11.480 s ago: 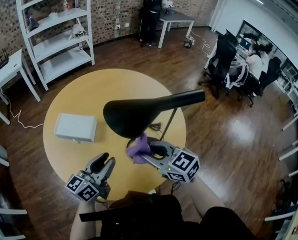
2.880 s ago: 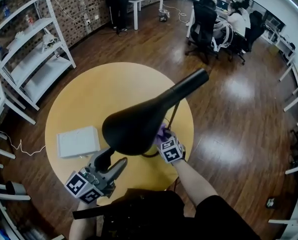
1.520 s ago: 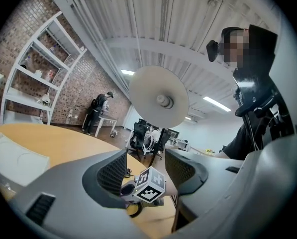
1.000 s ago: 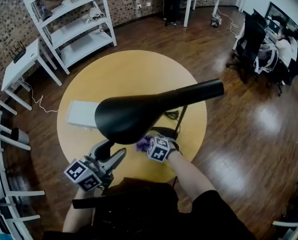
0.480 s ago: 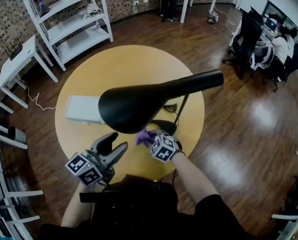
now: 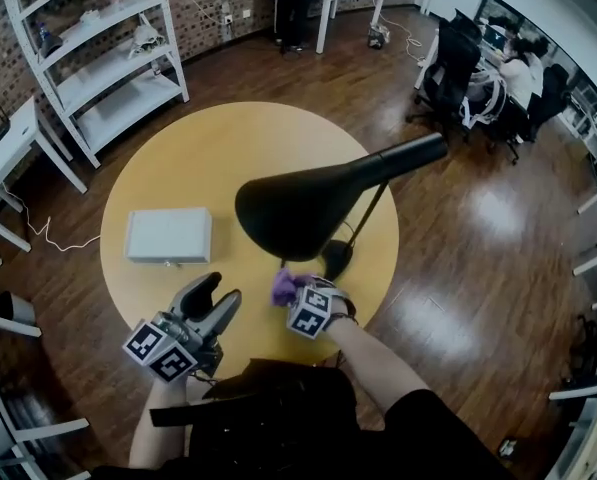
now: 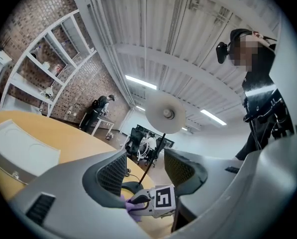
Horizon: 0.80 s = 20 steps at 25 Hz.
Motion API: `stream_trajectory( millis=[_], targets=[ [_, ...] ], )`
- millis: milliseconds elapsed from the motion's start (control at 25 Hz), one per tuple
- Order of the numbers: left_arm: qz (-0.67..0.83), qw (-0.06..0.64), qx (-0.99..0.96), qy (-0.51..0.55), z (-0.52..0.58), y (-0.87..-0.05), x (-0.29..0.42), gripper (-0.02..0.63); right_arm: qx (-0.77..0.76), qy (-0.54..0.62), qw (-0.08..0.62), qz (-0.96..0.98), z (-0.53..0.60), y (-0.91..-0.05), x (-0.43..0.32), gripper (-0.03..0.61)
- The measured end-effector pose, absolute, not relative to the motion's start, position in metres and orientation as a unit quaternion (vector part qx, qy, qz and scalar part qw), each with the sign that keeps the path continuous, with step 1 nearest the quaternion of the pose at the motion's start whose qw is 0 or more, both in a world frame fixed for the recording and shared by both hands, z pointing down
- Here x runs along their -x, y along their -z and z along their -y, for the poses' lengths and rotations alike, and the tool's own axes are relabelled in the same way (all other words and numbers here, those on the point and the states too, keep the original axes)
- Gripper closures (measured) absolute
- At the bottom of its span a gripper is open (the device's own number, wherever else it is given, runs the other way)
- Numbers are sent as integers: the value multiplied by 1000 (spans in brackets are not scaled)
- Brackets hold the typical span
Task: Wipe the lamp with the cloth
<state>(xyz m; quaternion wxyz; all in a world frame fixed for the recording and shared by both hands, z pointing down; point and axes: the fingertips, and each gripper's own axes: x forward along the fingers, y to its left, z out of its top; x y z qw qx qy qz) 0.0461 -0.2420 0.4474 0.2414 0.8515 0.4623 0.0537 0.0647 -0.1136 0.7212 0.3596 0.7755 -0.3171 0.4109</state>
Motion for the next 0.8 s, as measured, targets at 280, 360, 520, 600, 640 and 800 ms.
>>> stream_trajectory(
  millis=[280,360,520,600,640,800],
  targets=[
    [-446,232,-863,-43,288,-450,-34,393,-820,-419,321,222,112,-724,-105,486],
    [-439,235,-867,-35,308,-451,-35,393,-836,-419,299,190,115,-722,-117,486],
    [-432,247,-867,-33,331,-460,-33,394,-859,-404,263,170,131,-718,-112,486],
    [-433,251,-865,-36,330,-465,-33,394,-866,-387,250,193,142,-710,-101,486],
    [-436,251,-864,-37,327,-467,-33,393,-868,-383,241,207,147,-704,-95,486],
    [-445,250,-859,-40,314,-469,-33,393,-861,-392,175,273,169,-694,-72,445]
  ],
)
